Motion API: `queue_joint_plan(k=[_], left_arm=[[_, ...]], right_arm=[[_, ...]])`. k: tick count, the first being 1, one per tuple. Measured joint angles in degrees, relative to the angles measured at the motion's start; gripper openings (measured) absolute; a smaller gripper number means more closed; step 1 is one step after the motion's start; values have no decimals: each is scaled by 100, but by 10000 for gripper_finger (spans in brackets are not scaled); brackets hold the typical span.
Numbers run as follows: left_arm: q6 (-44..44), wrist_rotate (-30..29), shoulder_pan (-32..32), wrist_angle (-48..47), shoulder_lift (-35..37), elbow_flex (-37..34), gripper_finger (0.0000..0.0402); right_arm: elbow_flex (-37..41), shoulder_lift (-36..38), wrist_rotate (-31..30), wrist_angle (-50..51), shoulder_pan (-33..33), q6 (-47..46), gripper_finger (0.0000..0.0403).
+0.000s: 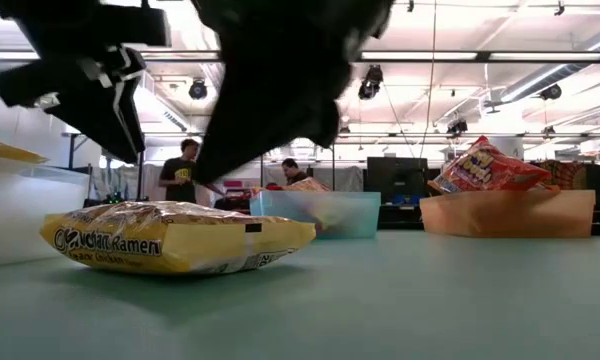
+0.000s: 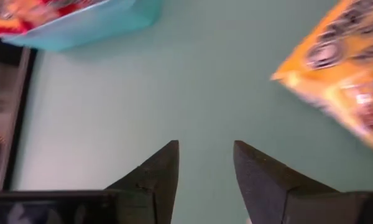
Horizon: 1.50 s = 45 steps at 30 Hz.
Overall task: Sort Maruchan noodles
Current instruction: Put the yellow noodle pack into the transparent bin
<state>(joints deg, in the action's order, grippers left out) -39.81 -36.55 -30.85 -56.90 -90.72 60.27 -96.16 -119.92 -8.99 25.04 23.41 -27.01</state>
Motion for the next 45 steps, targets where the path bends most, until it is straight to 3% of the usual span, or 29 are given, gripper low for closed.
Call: queue_joint_plan(k=[8, 12, 17, 26, 45], left_arm=[[56, 1, 375, -208, 451, -163, 131], [57, 69, 419, 86, 862, -469, 130], [116, 362, 426, 1157, 1482, -1026, 130], [698, 1129, 450, 3572, 2162, -2068, 130], [1150, 1162, 914, 4300, 2087, -2435, 130]], right_arm=[[104, -178, -88, -920, 106, 107, 13], [138, -331, -173, -1055, 119, 160, 13], [233, -399, -259, -950, 85, 205, 13], [260, -363, -828, 189, -243, 300, 13], [271, 55, -1665, 2314, -944, 451, 13]])
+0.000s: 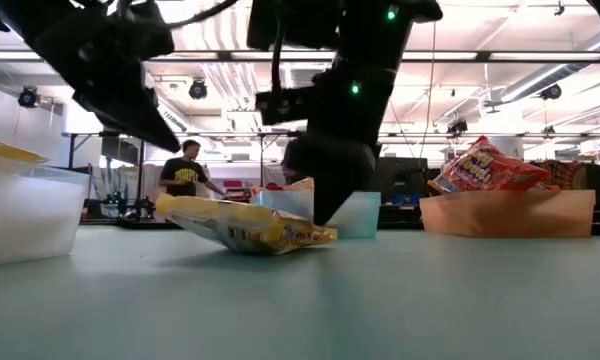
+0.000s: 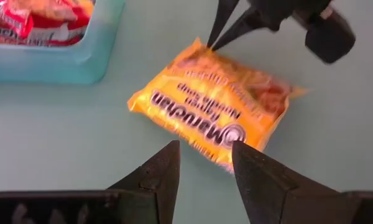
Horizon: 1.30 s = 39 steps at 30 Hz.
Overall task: Sort Maruchan noodles
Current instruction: Put the yellow noodle pack into the transparent bin
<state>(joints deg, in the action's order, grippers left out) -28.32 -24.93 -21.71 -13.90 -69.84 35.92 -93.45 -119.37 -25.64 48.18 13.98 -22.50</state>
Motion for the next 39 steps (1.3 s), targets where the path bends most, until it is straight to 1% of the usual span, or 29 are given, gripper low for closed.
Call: queue_joint_plan(k=[5, 8, 10, 12, 15, 17, 19, 22, 23, 24, 26, 30, 32, 35, 37, 39], left_arm=[[-231, -40, -3, 261, -4, 143, 130], [-516, -350, -82, 304, -4, 231, 130], [-557, -475, -186, 570, -4, 247, 130], [-564, -476, -309, 1012, -4, 206, 130], [-578, -460, -534, 1636, -21, 132, 130], [-666, -443, -668, 2041, -42, 96, 130], [-786, -209, -715, 2283, -95, 92, 130], [-1063, 503, -664, 2361, -195, 92, 130], [-1182, 653, -625, 2388, -249, 92, 130], [-1355, 708, -582, 2316, -275, 92, 130], [-1671, 751, -415, 2165, -238, 64, 130], [-1993, 765, -112, 2358, -164, -28, 130], [-2179, 788, 7, 2489, -179, -137, 130], [-2468, 894, 211, 3034, -181, -415, 130], [-2702, 1185, 377, 3478, -181, -675, 130], [-2876, 1575, 538, 3943, -190, -941, 130]], right_arm=[[9, 410, 58, 141, 161, 0, 13], [123, 773, 64, 298, 279, -75, 13], [255, 1026, 61, 288, 345, -187, 13], [396, 1263, 41, 241, 403, -233, 13], [759, 1570, 1, 124, 462, -302, 13], [1123, 1731, 15, -178, 464, -309, 13], [1546, 1908, 14, -490, 443, -316, 13], [2157, 2184, 30, -1070, 367, -399, 13], [2344, 2272, 59, -1254, 334, -433, 13], [2522, 2359, 104, -1553, 298, -444, 13], [2857, 2533, 354, -2476, 215, -323, 13], [3579, 2713, 1140, -4537, 58, 34, 13], [3924, 2712, 1288, -5287, 19, 40, 13], [4368, 2653, 1313, -6201, -18, -51, 13], [4587, 2552, 1329, -6686, -39, -164, 13], [4750, 2525, 1368, -6929, -77, -270, 13]])
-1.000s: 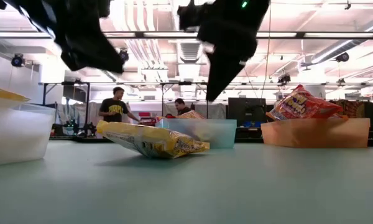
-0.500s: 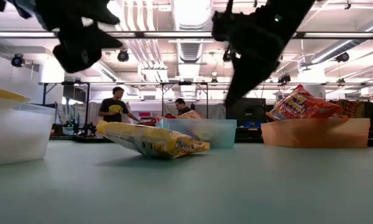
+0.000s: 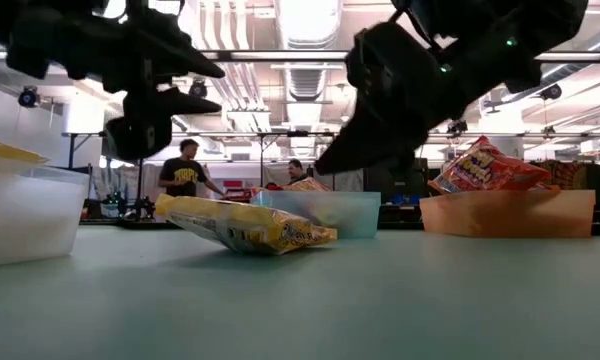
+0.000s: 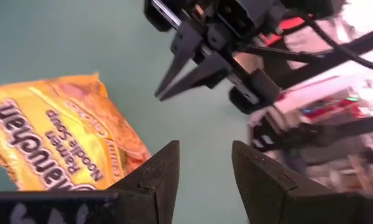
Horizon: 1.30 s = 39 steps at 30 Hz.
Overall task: Sort Maruchan noodles
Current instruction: Put the yellow noodle pack into the transparent bin
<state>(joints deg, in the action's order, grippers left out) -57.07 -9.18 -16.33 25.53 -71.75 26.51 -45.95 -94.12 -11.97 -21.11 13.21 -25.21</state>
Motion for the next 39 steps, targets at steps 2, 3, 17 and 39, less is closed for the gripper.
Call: queue_joint_plan(k=[2, 3, 17, 39], left_arm=[[25, 350, 174, 244, 2, -151, 130], [66, 464, 264, 207, 12, -190, 130], [-60, 723, 1049, -972, -14, -347, 130], [-396, 1320, 1339, 363, -1248, -372, 130]], right_arm=[[16, -29, -3, -218, -50, -26, 13], [15, -29, -11, -247, -83, -25, 13], [-644, -913, 42, -384, -186, -285, 13], [-724, -1255, 300, 245, -174, -419, 13]])
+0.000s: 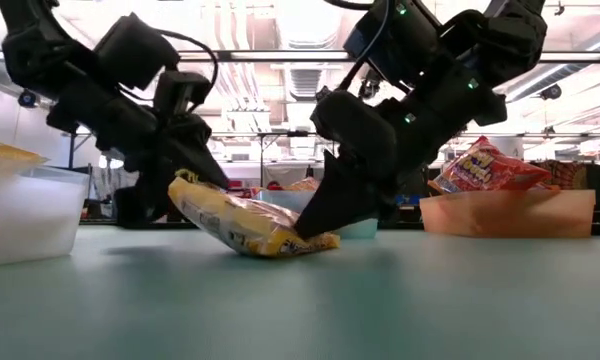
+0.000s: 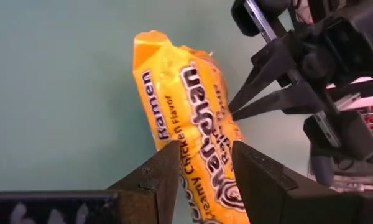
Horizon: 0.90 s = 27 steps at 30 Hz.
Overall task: Sort Maruchan noodles
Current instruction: Put the yellow noodle pack into the transparent bin
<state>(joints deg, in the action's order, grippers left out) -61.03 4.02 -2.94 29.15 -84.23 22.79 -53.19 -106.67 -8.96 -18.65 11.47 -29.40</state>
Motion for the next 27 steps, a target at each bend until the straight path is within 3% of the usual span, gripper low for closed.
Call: queue_joint_plan(k=[9, 17, 22, 27], left_arm=[[1, 13, 80, 185, -421, 46, 130], [137, 6, 97, 140, -994, 636, 130], [386, 297, 103, 131, -1378, 995, 130], [518, 538, 152, -51, -1218, 1037, 130]], right_arm=[[9, -11, 6, 348, 2, 36, 13], [11, -11, 52, 339, 11, 150, 13], [16, -9, 179, 359, 28, 159, 13], [33, -9, 140, 358, 28, 165, 13]])
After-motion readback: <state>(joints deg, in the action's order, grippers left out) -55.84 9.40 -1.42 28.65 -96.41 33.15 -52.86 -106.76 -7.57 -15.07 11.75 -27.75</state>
